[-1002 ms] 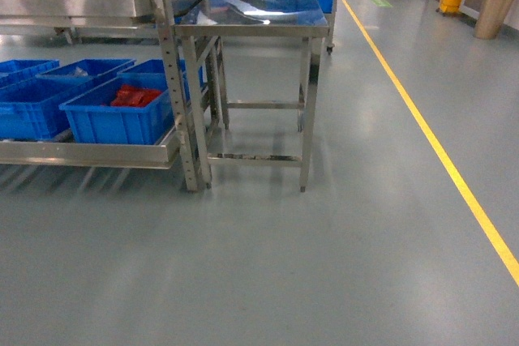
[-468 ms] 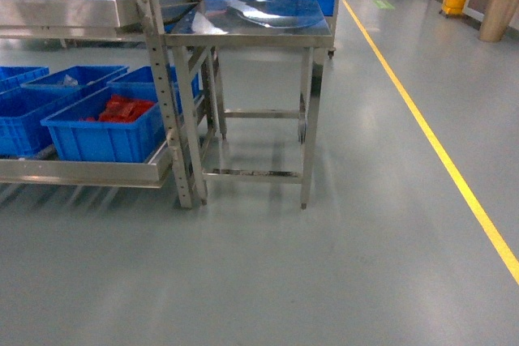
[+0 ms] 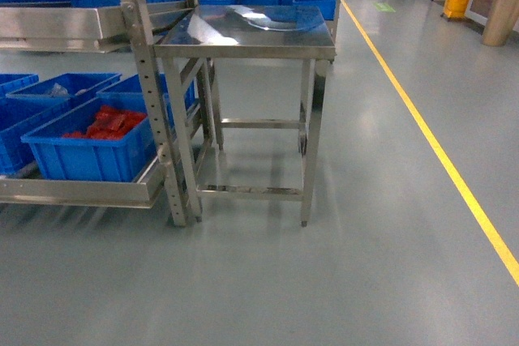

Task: Pick blue part to blue bin on bottom shelf

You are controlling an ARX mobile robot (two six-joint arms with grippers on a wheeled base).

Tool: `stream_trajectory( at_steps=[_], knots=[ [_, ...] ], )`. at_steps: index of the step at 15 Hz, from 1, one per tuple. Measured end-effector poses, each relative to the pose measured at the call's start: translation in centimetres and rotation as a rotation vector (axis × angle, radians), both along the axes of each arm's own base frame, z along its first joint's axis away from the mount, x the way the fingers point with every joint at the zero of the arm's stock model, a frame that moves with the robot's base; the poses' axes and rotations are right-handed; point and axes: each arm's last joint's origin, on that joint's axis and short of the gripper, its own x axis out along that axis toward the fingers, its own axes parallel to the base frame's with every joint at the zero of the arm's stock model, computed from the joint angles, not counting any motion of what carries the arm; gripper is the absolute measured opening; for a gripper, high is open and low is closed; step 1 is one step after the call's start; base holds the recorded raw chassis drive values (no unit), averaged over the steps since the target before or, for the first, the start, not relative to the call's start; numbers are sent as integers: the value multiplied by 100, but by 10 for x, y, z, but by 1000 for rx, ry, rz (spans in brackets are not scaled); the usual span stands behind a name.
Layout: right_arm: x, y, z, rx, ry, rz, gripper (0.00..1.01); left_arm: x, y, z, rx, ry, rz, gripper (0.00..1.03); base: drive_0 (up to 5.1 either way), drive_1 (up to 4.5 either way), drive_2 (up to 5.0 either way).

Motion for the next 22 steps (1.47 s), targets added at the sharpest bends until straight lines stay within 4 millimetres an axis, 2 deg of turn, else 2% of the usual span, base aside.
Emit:
stream_trajectory(
  at_steps=[18, 22],
  knots=[
    [0, 0, 0, 0, -2, 0, 98, 0, 0, 0, 0, 0, -1, 43, -1, 432, -434],
    [0, 0, 1, 0, -6, 0, 98, 1, 0, -1, 2, 5, -2, 43, 0, 0, 0]
  ],
)
